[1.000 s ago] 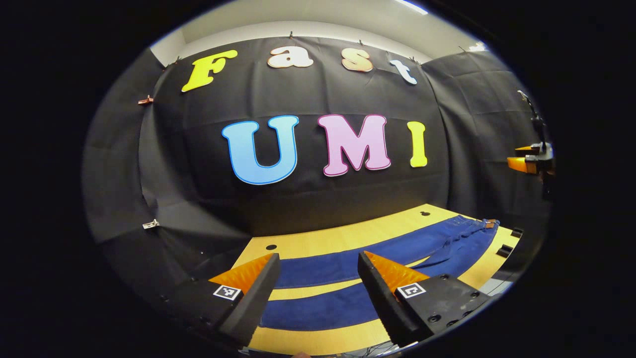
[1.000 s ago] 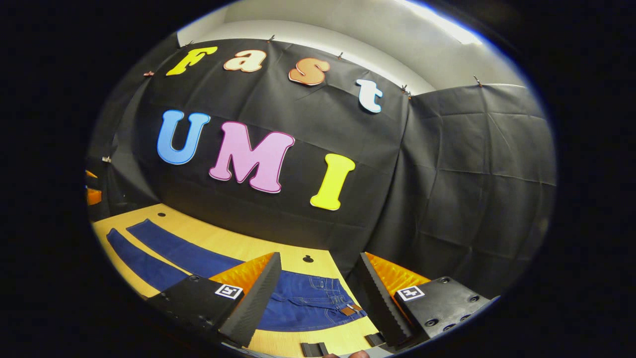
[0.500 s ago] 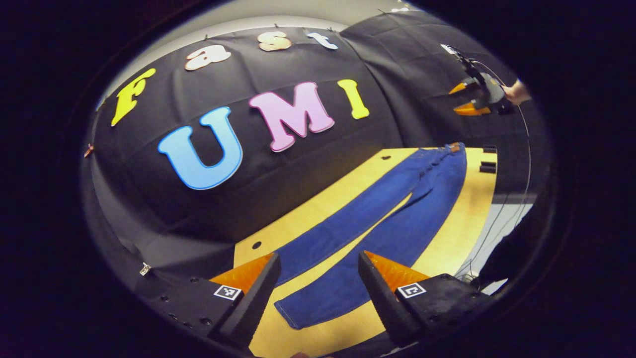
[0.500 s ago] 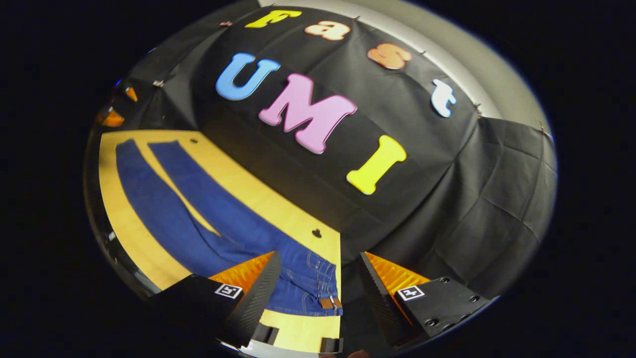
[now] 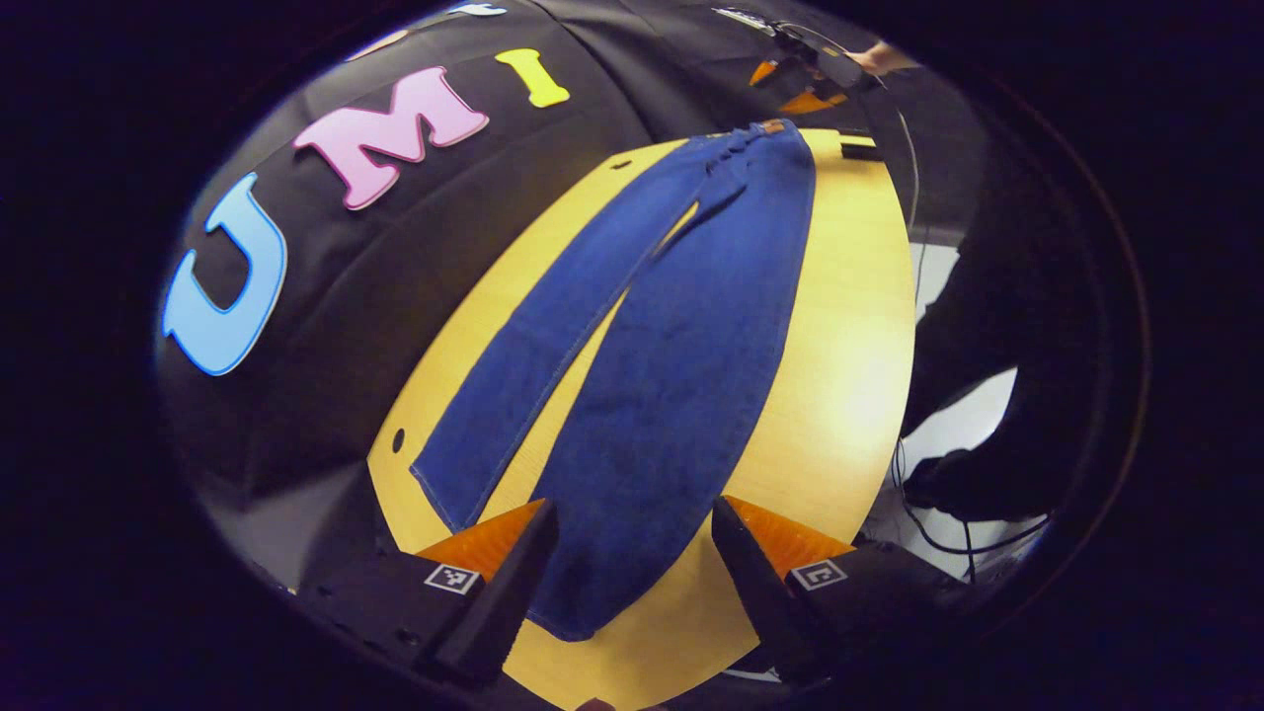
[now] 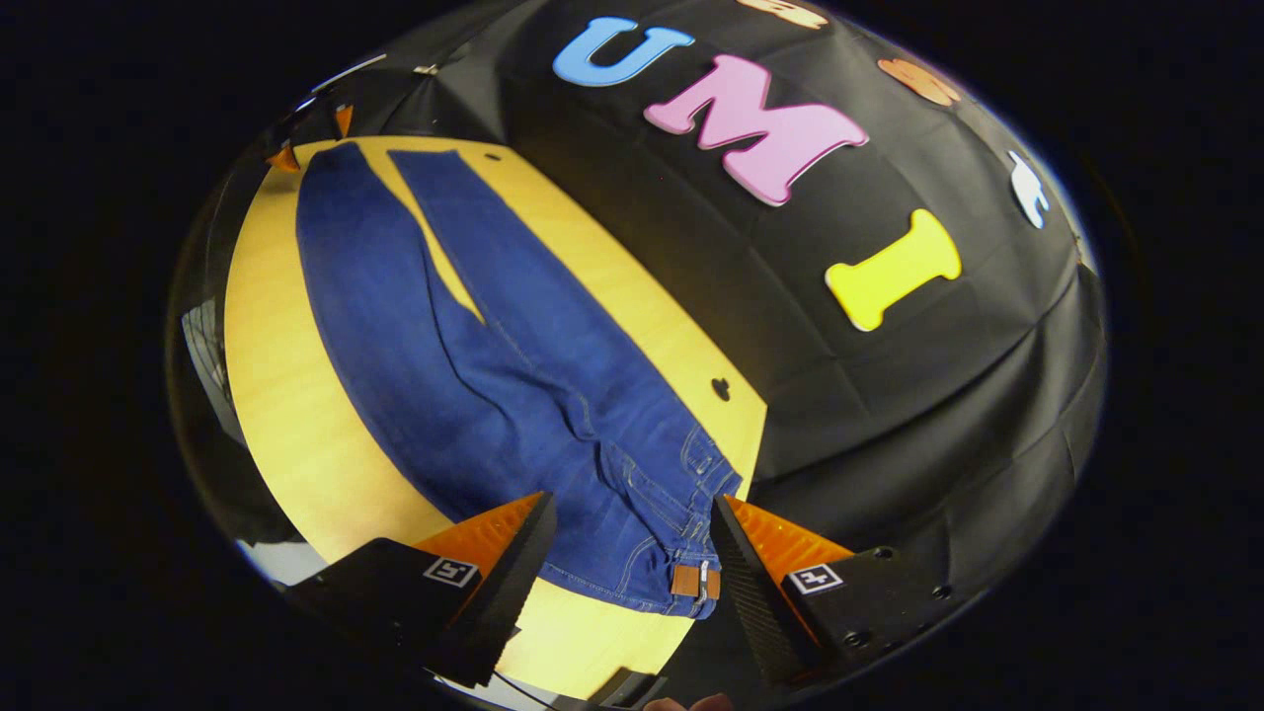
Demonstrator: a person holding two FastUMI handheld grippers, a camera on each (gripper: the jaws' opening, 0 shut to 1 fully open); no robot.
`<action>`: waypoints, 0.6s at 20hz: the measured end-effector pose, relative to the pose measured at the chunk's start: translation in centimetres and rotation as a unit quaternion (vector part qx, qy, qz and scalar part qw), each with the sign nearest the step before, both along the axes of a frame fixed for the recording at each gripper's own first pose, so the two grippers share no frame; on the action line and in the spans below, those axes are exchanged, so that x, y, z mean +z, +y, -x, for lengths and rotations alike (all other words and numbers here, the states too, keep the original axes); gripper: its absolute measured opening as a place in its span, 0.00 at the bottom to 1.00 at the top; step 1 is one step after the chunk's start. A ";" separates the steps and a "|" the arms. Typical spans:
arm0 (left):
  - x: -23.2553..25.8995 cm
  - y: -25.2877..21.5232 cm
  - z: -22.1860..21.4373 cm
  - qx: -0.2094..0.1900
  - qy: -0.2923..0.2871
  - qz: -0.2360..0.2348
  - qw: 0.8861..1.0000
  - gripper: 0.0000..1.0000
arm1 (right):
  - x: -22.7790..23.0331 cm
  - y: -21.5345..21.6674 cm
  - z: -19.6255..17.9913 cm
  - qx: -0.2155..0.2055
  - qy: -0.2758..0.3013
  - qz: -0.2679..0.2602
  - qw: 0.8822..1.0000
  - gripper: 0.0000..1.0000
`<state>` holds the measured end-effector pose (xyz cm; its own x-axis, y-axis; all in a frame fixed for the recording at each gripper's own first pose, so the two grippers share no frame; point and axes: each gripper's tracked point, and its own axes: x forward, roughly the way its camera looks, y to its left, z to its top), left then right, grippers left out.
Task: Grasp the waist and the cuffs of the jeans and fold them to make the two legs overlap; first hold the waist and fold one-third of the jeans toward the cuffs, then hold the cuffs and fold the remaining one-third in the same direction to finish folding.
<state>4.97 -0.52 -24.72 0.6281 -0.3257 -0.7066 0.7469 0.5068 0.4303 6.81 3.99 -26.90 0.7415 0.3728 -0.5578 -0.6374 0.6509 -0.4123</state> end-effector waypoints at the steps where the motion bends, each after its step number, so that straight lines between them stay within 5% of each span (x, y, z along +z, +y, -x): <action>1: -0.9 0.7 0.0 -0.013 0.018 -0.019 1.000 0.98 | -1.0 -0.7 -0.2 0.012 0.010 0.013 1.000 0.97; 5: -3.5 3.1 -0.2 -0.055 0.056 -0.080 0.994 0.98 | -5.2 -2.4 -1.1 0.071 0.048 0.068 0.994 0.97; 12: -5.1 3.3 -1.0 -0.126 0.067 -0.120 0.982 0.94 | -11.0 -5.8 0.0 0.174 0.088 0.171 0.966 0.97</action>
<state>5.95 2.74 -29.82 0.4444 -0.2732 -0.8531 0.8941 0.1950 0.4033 6.84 -1.82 -37.91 0.4873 0.3545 -0.7980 -0.8726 0.2305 -0.4305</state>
